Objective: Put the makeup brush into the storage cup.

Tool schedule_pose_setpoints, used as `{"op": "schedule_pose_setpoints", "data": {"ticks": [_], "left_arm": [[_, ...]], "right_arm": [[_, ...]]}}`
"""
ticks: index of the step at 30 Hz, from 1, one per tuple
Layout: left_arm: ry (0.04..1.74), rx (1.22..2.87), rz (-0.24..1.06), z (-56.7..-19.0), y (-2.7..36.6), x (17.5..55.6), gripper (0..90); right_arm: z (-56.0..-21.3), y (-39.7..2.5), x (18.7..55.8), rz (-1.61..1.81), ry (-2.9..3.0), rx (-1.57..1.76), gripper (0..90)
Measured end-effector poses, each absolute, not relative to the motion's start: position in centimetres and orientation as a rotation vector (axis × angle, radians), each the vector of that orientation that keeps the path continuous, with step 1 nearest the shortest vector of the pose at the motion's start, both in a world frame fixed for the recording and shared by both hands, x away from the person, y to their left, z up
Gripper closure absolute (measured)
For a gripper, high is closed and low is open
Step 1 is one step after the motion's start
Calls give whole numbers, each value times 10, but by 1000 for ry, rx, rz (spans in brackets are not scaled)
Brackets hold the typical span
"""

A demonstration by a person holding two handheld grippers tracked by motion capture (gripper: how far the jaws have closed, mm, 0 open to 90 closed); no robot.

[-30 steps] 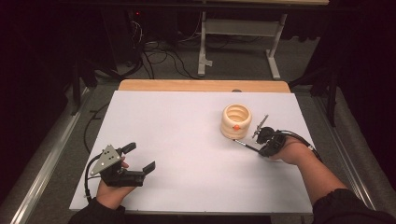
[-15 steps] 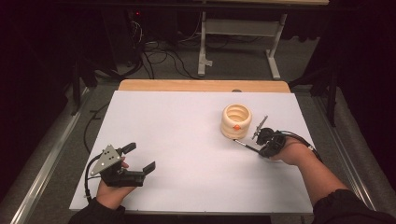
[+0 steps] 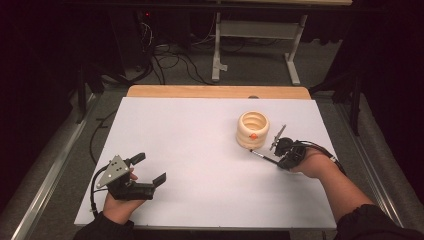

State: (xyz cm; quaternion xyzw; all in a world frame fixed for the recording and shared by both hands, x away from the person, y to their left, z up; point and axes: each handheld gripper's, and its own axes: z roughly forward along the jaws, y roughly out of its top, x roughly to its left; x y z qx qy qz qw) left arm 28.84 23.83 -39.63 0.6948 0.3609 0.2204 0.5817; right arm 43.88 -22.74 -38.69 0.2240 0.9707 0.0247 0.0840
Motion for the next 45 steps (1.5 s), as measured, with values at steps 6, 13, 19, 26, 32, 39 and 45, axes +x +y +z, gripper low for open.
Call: {"op": "schedule_pose_setpoints", "data": {"ticks": [6, 13, 19, 26, 32, 39, 45], "left_arm": [[842, 1625, 517, -396, 238, 288, 1], [841, 1628, 517, -396, 237, 288, 1], [840, 1628, 516, -396, 237, 288, 1], [840, 1629, 516, -396, 237, 289, 1], [840, 1634, 516, -396, 237, 289, 1], [844, 1637, 516, -397, 237, 289, 1], [847, 1637, 518, -397, 237, 289, 1]], "right_arm": [[-385, -228, 434, 64, 2897, 694, 861], [-379, -227, 427, 81, 2886, 710, 860], [-375, -226, 421, 91, 2882, 724, 860], [-371, -224, 411, 105, 2877, 745, 860], [-368, -221, 404, 99, 2865, 760, 860], [-369, -220, 399, 90, 2851, 780, 860], [-370, -218, 397, 106, 2843, 782, 860]]}}
